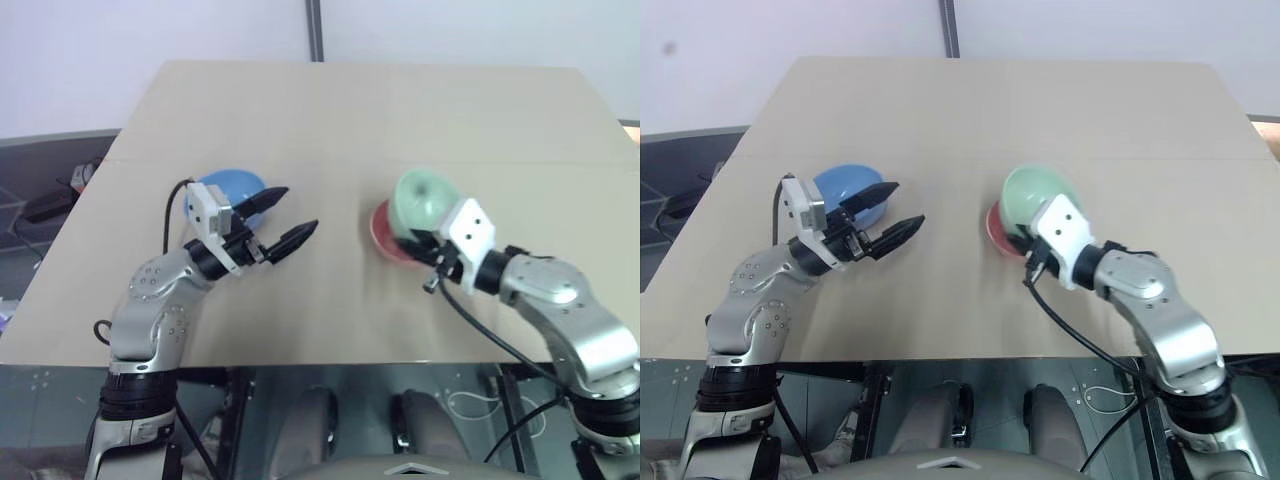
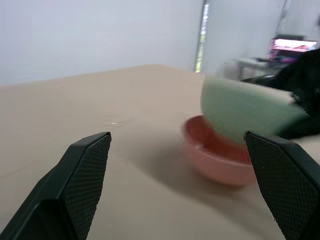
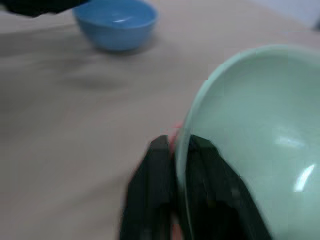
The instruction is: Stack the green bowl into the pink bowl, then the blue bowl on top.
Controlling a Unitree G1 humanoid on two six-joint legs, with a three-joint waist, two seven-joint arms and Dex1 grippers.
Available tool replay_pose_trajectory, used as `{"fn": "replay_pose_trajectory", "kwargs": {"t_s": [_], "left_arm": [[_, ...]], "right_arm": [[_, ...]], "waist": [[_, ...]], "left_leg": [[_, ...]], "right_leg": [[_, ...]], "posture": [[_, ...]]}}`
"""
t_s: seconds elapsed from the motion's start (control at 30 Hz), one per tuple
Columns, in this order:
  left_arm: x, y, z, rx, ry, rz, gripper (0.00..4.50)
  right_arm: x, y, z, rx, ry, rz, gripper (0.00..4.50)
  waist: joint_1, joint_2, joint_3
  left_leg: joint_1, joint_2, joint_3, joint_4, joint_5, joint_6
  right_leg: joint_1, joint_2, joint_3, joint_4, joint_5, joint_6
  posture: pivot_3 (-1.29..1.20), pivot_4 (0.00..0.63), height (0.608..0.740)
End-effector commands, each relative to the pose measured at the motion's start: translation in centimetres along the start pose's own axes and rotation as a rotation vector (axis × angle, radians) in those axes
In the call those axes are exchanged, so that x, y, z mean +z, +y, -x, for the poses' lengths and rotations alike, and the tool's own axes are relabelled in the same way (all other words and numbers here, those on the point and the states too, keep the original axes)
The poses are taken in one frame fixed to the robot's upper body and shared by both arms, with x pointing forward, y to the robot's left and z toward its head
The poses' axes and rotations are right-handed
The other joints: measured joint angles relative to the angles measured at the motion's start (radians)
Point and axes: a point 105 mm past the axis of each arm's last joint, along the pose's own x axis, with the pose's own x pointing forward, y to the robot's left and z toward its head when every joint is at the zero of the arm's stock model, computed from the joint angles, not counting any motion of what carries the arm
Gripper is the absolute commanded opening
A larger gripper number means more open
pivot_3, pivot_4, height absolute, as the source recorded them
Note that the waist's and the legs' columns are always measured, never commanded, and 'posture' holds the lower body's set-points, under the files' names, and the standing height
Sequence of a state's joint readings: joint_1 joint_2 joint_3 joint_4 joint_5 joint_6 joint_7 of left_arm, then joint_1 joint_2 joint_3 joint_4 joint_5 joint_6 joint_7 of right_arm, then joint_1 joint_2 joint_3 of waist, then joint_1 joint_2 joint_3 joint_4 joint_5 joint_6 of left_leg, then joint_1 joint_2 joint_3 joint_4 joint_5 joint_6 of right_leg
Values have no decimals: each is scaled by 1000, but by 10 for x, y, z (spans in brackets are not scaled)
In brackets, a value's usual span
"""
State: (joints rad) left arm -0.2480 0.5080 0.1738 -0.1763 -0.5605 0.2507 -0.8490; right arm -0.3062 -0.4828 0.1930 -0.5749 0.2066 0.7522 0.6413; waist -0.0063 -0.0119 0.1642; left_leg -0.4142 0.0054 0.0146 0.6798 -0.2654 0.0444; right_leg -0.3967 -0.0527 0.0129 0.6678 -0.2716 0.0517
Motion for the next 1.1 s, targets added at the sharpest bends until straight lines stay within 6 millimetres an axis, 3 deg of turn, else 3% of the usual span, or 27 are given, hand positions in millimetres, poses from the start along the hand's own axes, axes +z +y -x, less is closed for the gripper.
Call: {"fn": "replay_pose_trajectory", "kwargs": {"t_s": [0.03,0.1,0.27,0.37,0.53,0.63,0.87,0.97,1.1], "left_arm": [[13,9,4,112,10,-132,4500],[8,21,10,248,105,-260,4500],[-3,31,23,374,338,-402,4500],[-12,32,26,329,522,-488,4500],[-24,54,31,408,777,-593,4500],[-34,53,27,371,838,-639,3765],[-31,55,18,348,821,-657,229],[-18,37,-4,233,665,-562,79],[23,-4,-52,-43,430,-582,79]], "right_arm": [[12,-8,2,-8,-34,90,2671],[24,-11,9,-24,-73,104,3555],[56,-6,34,1,-235,62,3555],[57,-2,42,17,-255,46,3555],[56,-4,42,-22,-260,78,3555],[54,-5,40,-37,-257,78,3595],[51,-11,44,-91,-267,72,3595],[49,-17,52,-158,-272,83,3595],[42,-27,75,-259,-267,47,3595]], "waist": [[0,0,0],[-3,0,0],[-4,0,0],[-2,0,0],[-2,0,0],[-4,0,0],[-4,-1,1],[2,-1,1],[23,-3,2]], "left_leg": [[0,0,0,1,0,0],[0,0,0,1,0,0],[0,1,-1,0,0,0],[0,1,-1,0,0,1],[1,0,-1,2,0,1],[1,0,0,2,0,1],[-1,1,2,2,0,1],[-2,1,2,2,0,1],[-3,1,2,4,0,0]], "right_leg": [[0,0,0,0,0,0],[0,0,0,1,0,0],[-1,0,1,4,0,0],[-1,0,0,4,0,0],[0,0,0,7,0,0],[-1,1,0,8,0,0],[-6,1,3,10,0,0],[-6,1,3,10,0,0],[-5,0,2,9,0,0]], "posture": [[0,150,740],[0,150,740],[0,150,740],[0,150,740],[0,150,740],[0,150,740],[0,150,740],[0,150,740],[0,150,740]]}}
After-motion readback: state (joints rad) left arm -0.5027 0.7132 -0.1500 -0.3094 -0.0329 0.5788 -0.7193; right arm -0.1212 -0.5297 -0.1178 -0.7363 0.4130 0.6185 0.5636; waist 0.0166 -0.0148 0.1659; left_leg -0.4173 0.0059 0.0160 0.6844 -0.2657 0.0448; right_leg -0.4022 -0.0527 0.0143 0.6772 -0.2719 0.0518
